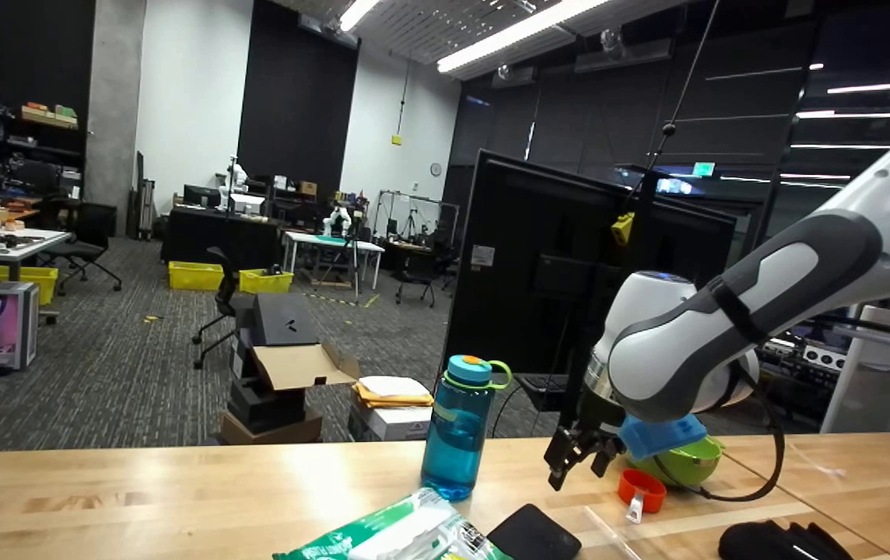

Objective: Use the straw to stir the contents of the green bowl

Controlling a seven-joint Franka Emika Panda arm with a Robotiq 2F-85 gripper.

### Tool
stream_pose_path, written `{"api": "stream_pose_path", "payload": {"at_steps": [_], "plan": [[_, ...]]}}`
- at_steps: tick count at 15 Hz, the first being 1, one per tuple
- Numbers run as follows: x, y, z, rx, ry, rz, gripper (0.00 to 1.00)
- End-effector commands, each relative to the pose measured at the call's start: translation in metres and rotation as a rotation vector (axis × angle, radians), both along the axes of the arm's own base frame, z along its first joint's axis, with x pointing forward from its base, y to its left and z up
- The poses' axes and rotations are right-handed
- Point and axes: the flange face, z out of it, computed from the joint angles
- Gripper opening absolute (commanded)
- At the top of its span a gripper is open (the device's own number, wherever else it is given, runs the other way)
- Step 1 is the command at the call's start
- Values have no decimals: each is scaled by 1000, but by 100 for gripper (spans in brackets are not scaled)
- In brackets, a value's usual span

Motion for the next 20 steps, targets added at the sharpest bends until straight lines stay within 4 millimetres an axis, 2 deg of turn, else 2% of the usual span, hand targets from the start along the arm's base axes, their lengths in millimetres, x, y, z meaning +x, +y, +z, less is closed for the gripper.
{"api": "stream_pose_path", "payload": {"at_steps": [1, 3, 10, 20], "plan": [[-26, 0, 26, 10, 8, -36, 100], [-39, 1, 34, 17, 20, -67, 100], [-88, 26, 51, 33, 83, -102, 100], [-152, 47, 75, -1, 91, -60, 100]]}}
